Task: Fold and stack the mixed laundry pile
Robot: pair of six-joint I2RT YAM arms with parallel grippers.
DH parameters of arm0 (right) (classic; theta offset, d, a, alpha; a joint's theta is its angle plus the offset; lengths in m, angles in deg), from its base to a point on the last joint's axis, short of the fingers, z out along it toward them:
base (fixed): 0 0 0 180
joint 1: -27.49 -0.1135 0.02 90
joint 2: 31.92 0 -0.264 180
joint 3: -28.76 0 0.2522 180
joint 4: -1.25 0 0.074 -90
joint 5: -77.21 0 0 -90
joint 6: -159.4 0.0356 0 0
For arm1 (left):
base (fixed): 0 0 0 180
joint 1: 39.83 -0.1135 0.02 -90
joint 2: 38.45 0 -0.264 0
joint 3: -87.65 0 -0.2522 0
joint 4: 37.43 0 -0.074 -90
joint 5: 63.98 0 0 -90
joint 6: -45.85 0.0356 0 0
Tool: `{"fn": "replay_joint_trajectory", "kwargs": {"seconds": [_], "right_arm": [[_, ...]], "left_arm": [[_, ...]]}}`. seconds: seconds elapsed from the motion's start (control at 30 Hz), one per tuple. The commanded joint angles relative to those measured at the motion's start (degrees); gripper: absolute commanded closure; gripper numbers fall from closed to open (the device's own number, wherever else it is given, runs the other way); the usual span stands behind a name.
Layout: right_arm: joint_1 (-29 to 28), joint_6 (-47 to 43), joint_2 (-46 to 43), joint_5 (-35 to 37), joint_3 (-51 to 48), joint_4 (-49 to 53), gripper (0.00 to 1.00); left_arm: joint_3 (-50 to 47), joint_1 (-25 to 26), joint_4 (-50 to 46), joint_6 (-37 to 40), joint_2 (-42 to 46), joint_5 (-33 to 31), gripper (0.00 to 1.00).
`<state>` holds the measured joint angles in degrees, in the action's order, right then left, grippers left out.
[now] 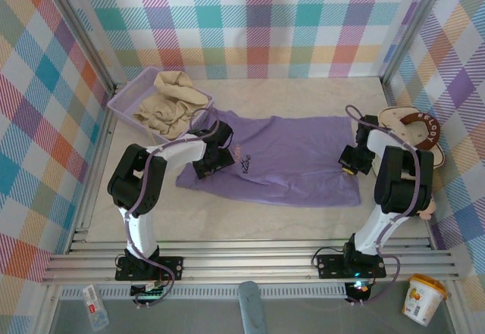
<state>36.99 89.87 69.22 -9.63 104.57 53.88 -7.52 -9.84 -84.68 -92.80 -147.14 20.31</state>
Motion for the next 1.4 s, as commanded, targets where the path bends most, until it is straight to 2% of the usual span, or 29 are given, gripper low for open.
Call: {"fn": "replay_joint_trajectory", "kwargs": {"seconds": [0.0, 0.17, 0.23, 0.33, 0.43, 0.57, 0.67, 0.8, 0.97, 1.13, 1.23, 1.37], "right_arm": [[2.31, -0.16, -4.26, 4.83, -1.92, 3.97, 0.91], [3.29, -1.74, -2.85, 4.14, 0.26, 4.65, 0.79], [3.29, -1.71, -1.5, 4.56, 1.67, 4.89, 0.79], [3.27, -1.36, -1.75, 5.15, 3.03, 5.31, 0.78], [2.87, -1.33, -4.99, 2.89, 3.03, 6.23, 0.73], [-0.37, 0.23, -10.61, -1.53, 0.87, 8.06, 0.64], [-4.87, 3.46, -13.97, -3.71, -2.64, 8.41, 0.61], [-9.93, 7.71, -15.41, -5.72, -6.99, 6.44, 0.6], [-10.2, 11.38, -13.04, -9.23, -9.93, 3.19, 0.6], [-10.17, 12.68, -10.74, -7.52, -11.15, 1.95, 0.61], [-10.17, 12.96, -9.37, -7.23, -11.67, 1.31, 0.61], [-10.15, 12.71, -8.52, -7.05, -11.94, 1.03, 0.61]], "left_arm": [[-2.34, -1.08, 0.02, -1.19, -2.75, -0.78, 0.15], [-1.66, -1.26, -0.8, -0.84, -3.45, -0.8, 0.14], [-0.76, -1.26, -1.84, -0.64, -3.01, -0.42, 0.13], [1.19, -1.26, -3.9, -0.24, -0.74, 0.57, 0.09], [3.93, -1.35, -6.2, 1.41, 3.13, 1.92, 0.01], [6.71, -1.87, -10.28, 5.65, 8.42, 0.88, 0.0], [4.9, -3.26, -12.43, 8.39, 11.92, -0.7, 0.0], [-2.84, -6.71, -12.08, 10.96, 16.84, -0.99, 0.06], [-12.43, -11.9, -8.78, 10.38, 22.25, -0.45, 0.22], [-17.96, -12.79, -3.42, 0.08, 24.44, -0.8, 0.39], [-20.47, -12.77, 0.18, -9.09, 23.05, -1.46, 0.4], [-21.91, -12.77, 4.29, -15.58, 19.7, -1.48, 0.47]]}}
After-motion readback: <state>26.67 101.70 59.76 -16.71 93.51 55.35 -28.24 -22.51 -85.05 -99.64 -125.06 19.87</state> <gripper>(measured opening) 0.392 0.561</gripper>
